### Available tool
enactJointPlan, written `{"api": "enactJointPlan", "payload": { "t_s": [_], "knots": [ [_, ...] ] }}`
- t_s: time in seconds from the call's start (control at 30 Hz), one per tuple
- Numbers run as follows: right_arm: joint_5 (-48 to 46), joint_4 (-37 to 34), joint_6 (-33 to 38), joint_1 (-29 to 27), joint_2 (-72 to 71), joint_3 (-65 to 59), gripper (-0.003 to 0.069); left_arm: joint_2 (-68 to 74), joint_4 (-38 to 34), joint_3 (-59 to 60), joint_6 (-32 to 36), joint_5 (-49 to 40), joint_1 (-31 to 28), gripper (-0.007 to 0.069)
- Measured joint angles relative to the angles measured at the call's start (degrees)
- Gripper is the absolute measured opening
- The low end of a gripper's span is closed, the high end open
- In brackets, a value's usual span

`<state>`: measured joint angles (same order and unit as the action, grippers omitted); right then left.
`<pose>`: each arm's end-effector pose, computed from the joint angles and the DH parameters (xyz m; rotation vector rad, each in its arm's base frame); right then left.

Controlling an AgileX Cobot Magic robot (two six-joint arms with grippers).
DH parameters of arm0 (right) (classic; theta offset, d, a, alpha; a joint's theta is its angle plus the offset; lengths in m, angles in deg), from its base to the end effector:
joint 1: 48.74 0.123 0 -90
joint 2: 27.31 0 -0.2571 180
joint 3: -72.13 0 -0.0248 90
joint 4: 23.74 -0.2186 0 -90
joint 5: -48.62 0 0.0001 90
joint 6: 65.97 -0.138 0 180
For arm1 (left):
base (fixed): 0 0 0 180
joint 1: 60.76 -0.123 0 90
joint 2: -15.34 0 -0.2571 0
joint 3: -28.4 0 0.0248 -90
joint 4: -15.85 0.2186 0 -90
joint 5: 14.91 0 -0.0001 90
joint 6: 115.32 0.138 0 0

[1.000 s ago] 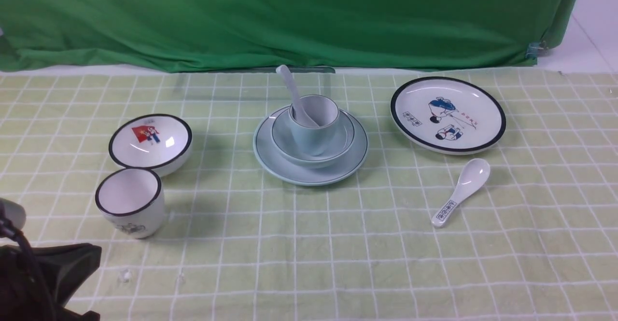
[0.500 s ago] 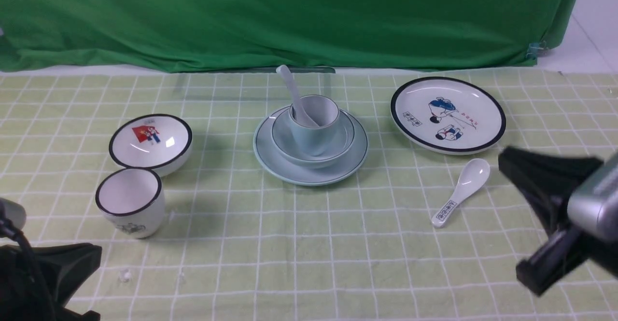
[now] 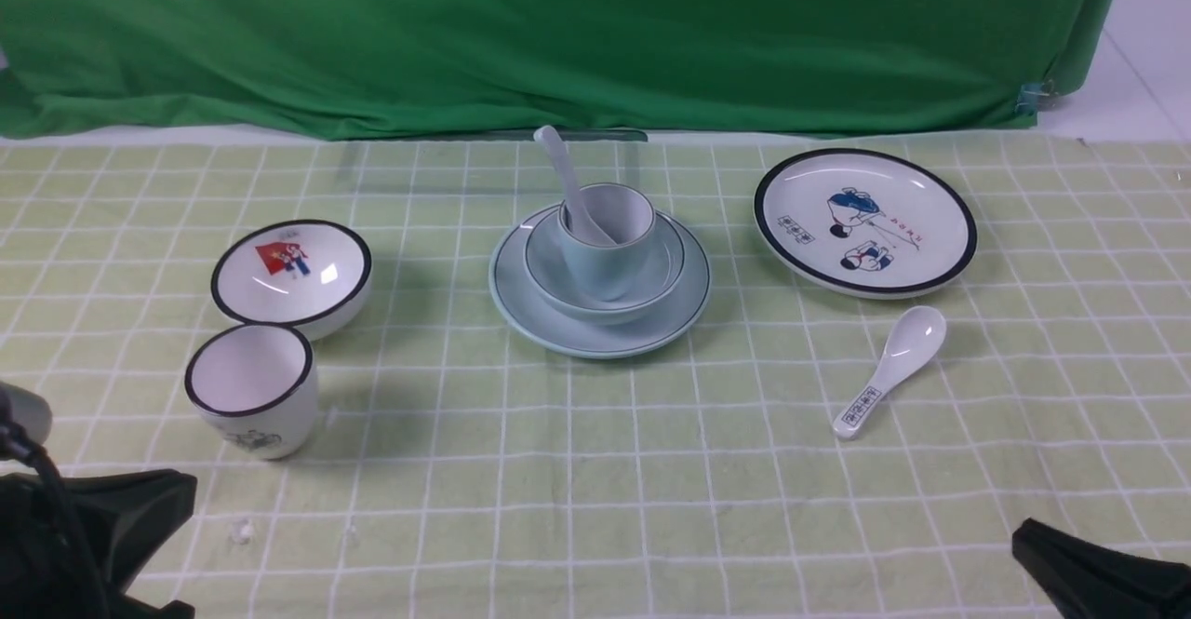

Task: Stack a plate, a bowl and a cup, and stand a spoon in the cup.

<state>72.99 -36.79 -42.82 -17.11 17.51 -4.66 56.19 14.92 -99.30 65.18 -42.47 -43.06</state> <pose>0.1369 0.0693 0.1920 -0.5594 1.6157 0.1854 0.1366 -0.0447 0.2334 0.3236 2.0879 -0.1962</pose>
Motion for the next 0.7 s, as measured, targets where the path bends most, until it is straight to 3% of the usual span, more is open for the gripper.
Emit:
{"api": "enactJointPlan", "payload": {
  "t_s": [0.07, 0.17, 0.4, 0.7],
  "knots": [
    [-4.3, -0.3, 2.4, -1.7, -7.7, 0.0, 0.0010, 0.0, 0.0, 0.0, 0.0, 0.0, 0.0, -0.0029],
    [-15.3, -0.5, 4.7, -8.8, -23.5, 0.0, 0.0011, 0.0, 0.0, 0.0, 0.0, 0.0, 0.0, -0.0029],
    [-29.7, -0.5, 3.5, -23.0, -35.9, -0.1, 0.0013, 0.0, 0.0, 0.0, 0.0, 0.0, 0.0, -0.0029],
    [-36.7, 5.5, -7.5, -27.4, -36.1, -0.1, 0.0013, -0.1, 0.2, 0.0, 0.0, 0.0, 0.0, -0.0029]
  ]
}}
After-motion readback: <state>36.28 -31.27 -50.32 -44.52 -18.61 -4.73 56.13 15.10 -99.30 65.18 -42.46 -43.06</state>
